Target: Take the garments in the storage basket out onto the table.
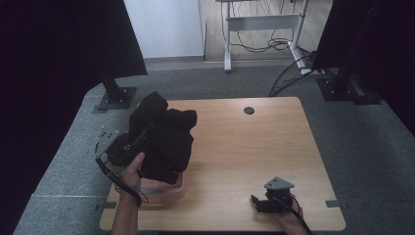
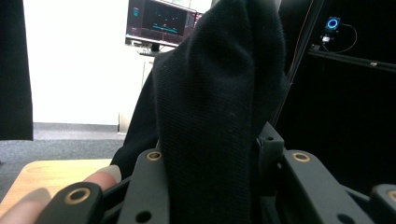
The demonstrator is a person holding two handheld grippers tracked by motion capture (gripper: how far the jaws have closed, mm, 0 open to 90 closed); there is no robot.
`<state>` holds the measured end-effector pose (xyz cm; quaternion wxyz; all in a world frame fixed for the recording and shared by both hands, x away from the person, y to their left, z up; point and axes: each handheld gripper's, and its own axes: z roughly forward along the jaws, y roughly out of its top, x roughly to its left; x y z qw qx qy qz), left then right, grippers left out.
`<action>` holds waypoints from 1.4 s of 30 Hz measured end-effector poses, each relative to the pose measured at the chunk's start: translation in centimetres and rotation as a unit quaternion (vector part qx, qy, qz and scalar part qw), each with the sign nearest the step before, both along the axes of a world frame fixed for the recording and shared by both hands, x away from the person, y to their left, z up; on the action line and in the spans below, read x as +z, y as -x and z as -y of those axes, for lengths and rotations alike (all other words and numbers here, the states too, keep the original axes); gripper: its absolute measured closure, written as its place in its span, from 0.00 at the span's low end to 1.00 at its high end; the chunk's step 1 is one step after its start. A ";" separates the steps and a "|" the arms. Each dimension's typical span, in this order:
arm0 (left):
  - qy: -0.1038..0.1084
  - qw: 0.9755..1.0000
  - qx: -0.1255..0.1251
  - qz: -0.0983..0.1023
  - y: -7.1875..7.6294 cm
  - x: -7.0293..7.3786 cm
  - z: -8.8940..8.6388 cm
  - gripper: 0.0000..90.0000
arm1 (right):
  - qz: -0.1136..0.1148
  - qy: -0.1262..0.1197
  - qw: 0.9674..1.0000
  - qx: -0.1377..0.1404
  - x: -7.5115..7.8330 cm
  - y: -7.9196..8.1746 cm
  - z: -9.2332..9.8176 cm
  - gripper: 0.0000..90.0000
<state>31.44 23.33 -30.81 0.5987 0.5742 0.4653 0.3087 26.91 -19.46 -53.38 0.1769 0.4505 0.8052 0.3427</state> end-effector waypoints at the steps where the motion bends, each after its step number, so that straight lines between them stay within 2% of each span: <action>1: 0.001 1.000 0.000 0.001 0.0 0.1 0.1 0.74 | 0.000 0.000 1.000 0.000 0.0 0.0 0.0 0.12; 9: 0.002 1.000 -0.005 0.002 -0.2 0.4 0.7 0.74 | 0.001 0.000 1.000 0.000 0.0 0.0 0.0 0.12; 31: -0.003 1.000 -0.018 -0.011 -0.9 -1.0 3.7 0.74 | 0.001 0.000 1.000 0.002 0.0 0.0 0.0 0.12; 42: -0.003 1.000 -0.025 -0.009 -1.0 -0.9 4.8 0.74 | 0.000 0.000 1.000 0.002 0.0 0.0 0.0 0.12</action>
